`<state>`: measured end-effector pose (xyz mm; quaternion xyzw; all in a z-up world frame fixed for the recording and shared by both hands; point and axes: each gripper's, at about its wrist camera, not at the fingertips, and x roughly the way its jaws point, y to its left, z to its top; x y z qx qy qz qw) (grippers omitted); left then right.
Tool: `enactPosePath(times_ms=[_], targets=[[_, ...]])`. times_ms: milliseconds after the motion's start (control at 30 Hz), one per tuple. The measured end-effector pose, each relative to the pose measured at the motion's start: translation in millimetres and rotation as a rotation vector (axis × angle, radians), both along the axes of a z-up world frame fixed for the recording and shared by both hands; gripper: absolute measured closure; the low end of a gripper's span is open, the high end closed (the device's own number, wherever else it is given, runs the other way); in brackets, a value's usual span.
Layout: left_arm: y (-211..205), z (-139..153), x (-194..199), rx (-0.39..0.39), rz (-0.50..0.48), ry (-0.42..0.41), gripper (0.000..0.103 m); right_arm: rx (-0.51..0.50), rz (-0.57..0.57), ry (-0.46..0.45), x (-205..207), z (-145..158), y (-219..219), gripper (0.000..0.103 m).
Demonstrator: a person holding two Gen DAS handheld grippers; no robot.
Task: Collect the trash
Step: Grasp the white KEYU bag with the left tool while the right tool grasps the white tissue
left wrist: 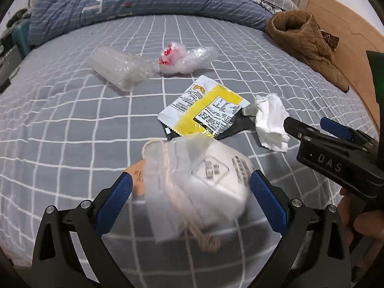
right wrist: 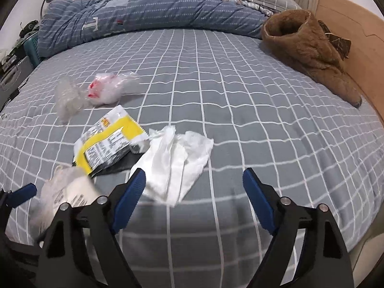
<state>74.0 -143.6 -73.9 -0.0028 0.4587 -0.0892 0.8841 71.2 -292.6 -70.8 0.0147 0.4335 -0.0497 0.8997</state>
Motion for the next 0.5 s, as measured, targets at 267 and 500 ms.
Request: enactPosePath(times_ms=[267, 500], targets=[[-8, -15, 8, -0.03, -0.04, 0.008, 0.012, 0.01, 0.019, 0.037, 26, -25, 5, 0.037], [-16, -17, 2, -0.065, -0.107, 0.012, 0.047, 0.021, 0.039, 0.07, 30, -36, 14, 0.061]])
